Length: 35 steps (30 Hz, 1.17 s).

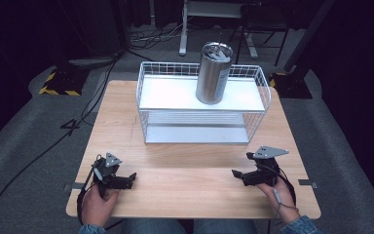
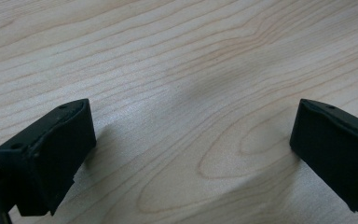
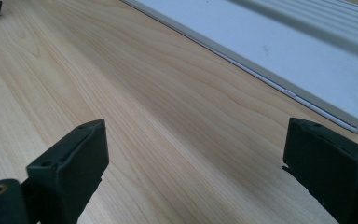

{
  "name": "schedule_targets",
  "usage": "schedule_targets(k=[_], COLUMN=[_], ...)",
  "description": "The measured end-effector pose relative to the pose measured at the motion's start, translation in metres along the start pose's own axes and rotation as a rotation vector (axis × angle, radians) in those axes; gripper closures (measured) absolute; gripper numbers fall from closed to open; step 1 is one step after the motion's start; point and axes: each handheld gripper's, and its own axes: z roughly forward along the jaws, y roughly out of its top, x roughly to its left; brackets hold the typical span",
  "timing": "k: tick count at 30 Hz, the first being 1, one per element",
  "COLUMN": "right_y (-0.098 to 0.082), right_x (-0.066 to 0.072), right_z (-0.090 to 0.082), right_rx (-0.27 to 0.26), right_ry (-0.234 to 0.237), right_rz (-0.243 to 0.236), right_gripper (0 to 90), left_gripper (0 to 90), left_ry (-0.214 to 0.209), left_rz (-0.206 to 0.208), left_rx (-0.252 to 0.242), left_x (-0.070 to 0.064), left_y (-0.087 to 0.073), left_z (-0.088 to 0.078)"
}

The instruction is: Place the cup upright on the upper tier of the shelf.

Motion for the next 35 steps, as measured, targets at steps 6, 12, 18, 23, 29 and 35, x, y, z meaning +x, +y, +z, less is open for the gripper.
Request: schedule_targets(k=[6,12,18,23,29,35], right_y=[-0.007,-0.014,-0.021,-0.03,-0.035,-0.035], right_x=[0.002,0.003,0.002,0.002,0.003,0.003], right_z=[0.005,0.01,0.019,0.03,0.035,0.035], right_rx=[0.007,0.04,0.116,0.141,0.095,0.094], right_ry=[-0.014,-0.045,-0.091,-0.071,-0.09,-0.089], right_rz=[-0.001,-0.003,-0.013,-0.006,0.017,0.017], right_gripper=[7.7,10.7,15.4,9.7,1.7,1.7], left_gripper=[0.5,0.6,0.5,0.5,0.5,0.5], left_ry=[-0.002,0.0,-0.002,-0.002,0.0,0.0], left_rz=[0.0,0.0,0.001,0.002,0.0,0.0], left_rx=[0.002,0.0,0.003,0.001,0.001,0.001], left_x=[0.0,0.0,0.0,0.0,0.0,0.0], left_y=[0.0,0.0,0.0,0.0,0.0,0.0], left_z=[0.0,0.0,0.0,0.0,0.0,0.0])
